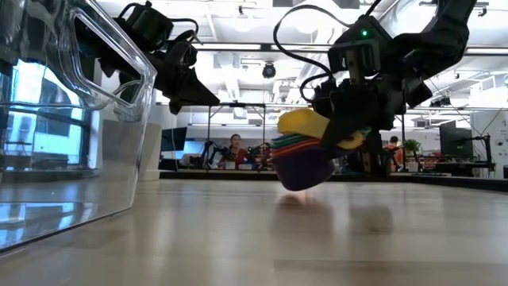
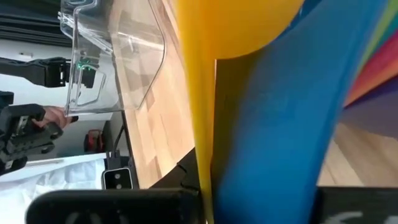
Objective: Nest measuring cups in basket
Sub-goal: Put the nested measuring cups into the transparent bin, then adjust the nested measuring cups
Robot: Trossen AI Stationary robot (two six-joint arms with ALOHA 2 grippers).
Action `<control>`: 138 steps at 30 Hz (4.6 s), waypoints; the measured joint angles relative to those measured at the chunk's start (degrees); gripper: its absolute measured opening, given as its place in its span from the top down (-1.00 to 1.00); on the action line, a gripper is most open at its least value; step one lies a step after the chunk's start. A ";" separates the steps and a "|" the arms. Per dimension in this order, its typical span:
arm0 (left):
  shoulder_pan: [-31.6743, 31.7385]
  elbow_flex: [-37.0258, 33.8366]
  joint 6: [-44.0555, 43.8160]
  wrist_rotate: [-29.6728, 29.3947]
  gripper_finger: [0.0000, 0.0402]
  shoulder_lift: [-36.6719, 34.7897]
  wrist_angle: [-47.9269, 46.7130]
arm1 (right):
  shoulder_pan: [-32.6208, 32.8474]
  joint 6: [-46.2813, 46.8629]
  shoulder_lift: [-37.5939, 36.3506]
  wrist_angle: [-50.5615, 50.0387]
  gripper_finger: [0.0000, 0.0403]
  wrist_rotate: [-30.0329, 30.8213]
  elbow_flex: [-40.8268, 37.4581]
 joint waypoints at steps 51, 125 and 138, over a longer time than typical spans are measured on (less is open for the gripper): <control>-0.01 0.00 -0.07 0.37 1.00 -0.01 0.02 | -6.36 -2.74 0.00 -7.82 -0.04 -11.98 0.09; -0.01 -0.02 -0.04 0.41 1.00 -0.01 0.02 | -15.74 -18.45 -8.28 -27.17 -0.04 -11.69 0.04; 0.00 -0.02 -0.02 0.40 1.00 0.00 0.02 | -17.74 -17.77 -8.28 -25.66 -0.04 -15.46 0.04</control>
